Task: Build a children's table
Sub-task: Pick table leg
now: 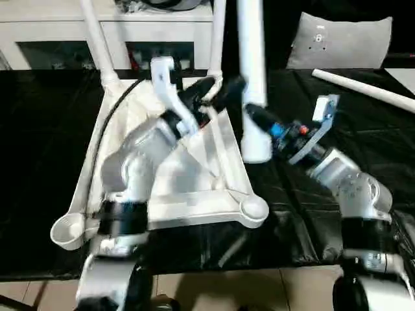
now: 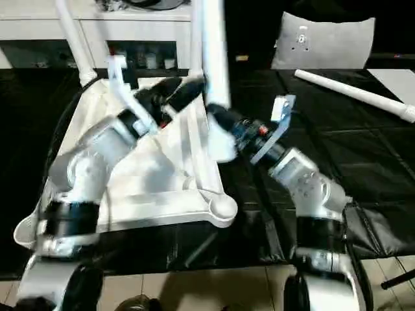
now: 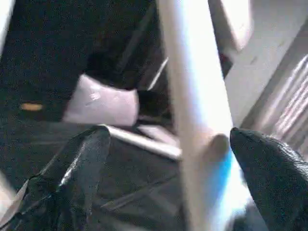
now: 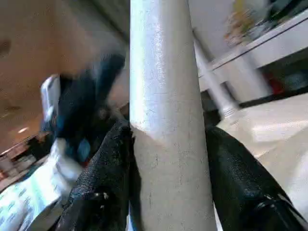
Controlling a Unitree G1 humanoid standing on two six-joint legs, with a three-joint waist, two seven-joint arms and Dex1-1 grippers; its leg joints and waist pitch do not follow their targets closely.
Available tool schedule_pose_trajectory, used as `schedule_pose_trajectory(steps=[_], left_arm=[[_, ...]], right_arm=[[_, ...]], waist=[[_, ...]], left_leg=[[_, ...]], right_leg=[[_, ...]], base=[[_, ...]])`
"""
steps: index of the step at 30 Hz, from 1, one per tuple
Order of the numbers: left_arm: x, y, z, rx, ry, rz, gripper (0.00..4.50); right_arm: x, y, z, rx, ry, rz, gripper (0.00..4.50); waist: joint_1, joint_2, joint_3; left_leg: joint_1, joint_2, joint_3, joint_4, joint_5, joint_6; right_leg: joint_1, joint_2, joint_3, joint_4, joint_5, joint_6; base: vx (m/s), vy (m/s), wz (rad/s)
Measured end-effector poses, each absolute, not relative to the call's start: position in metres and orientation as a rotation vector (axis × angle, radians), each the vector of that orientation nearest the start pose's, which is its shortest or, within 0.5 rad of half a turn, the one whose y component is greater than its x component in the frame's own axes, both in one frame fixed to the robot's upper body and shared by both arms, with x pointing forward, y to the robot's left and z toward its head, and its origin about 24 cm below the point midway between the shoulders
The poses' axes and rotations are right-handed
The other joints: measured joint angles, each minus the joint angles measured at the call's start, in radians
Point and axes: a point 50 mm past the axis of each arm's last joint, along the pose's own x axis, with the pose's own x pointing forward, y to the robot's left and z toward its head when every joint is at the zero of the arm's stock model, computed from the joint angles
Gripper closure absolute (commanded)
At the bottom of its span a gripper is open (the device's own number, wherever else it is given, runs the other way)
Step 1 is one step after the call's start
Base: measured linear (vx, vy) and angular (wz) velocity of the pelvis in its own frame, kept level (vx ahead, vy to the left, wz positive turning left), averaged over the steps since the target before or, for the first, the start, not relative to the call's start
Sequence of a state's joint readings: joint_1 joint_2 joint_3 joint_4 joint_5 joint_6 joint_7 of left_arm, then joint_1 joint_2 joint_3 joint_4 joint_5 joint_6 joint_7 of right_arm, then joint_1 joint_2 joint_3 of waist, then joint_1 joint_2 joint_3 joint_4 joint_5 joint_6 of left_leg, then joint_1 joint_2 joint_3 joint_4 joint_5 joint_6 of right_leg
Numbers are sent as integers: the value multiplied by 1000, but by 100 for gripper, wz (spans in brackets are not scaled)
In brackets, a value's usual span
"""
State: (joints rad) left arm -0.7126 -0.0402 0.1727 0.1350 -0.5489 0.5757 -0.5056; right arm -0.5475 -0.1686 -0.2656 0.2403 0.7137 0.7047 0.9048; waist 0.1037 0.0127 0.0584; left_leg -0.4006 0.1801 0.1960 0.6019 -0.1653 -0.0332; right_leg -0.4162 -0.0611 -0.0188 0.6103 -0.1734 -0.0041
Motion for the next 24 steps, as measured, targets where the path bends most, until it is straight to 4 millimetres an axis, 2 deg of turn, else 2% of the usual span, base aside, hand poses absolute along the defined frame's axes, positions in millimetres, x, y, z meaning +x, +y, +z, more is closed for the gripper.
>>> schedule_pose_trajectory(steps=[6, 14, 15, 17, 19, 21, 22, 24], left_arm=[[337, 62, 187, -677, -71, -912, 0], [329, 58, 199, -774, -126, -996, 0], [328, 59, 201, -766, -139, -999, 18], [329, 60, 200, -715, -148, -972, 18], [332, 60, 198, -652, -156, -914, 38], [339, 60, 194, -529, -159, -765, 44], [340, 57, 193, -500, -156, -733, 68], [341, 54, 191, -463, -161, -672, 78]], right_arm=[[311, -138, 130, 729, 48, 1099, 264], [302, -132, 133, 743, 61, 1169, 264], [302, -131, 131, 726, 69, 1162, 264], [304, -128, 130, 656, 68, 1131, 264], [307, -124, 130, 558, 46, 1082, 264], [321, -115, 131, 431, -32, 905, 264], [324, -113, 130, 379, -51, 852, 264], [327, -109, 129, 259, -93, 787, 264]], waist=[[6, 0, 0], [9, -1, 1], [9, -2, 1], [8, -2, 1], [7, -2, 1], [1, -2, 1], [-1, -2, 1], [-2, -4, 2]], left_leg=[[-1, 0, 0, -1, 0, 0], [-1, 0, 0, -1, 0, 0], [-1, 0, 0, -1, 0, 0], [-1, 0, 0, -1, 0, 0], [-1, 0, -1, -1, 0, 0], [-1, 0, -1, -1, 0, -1], [-2, 0, -1, -1, 0, -1], [-3, 0, -1, -1, 0, -1]], right_leg=[[-1, 0, 0, 0, -1, 1], [-1, 0, 0, 0, -2, 3], [-1, 0, 0, 0, -2, 3], [-2, 0, 0, 0, -5, 8], [-1, 0, 0, 0, -5, 9], [-2, 0, 0, 0, -5, 11], [-2, 0, 0, 0, -5, 11], [-2, 0, 0, -1, -5, 12]], base=[[0, 0, 0], [0, 0, 0], [0, 0, 0], [0, 0, 0], [0, 0, 0], [0, 0, 0], [0, 0, 0], [0, 0, 0]])
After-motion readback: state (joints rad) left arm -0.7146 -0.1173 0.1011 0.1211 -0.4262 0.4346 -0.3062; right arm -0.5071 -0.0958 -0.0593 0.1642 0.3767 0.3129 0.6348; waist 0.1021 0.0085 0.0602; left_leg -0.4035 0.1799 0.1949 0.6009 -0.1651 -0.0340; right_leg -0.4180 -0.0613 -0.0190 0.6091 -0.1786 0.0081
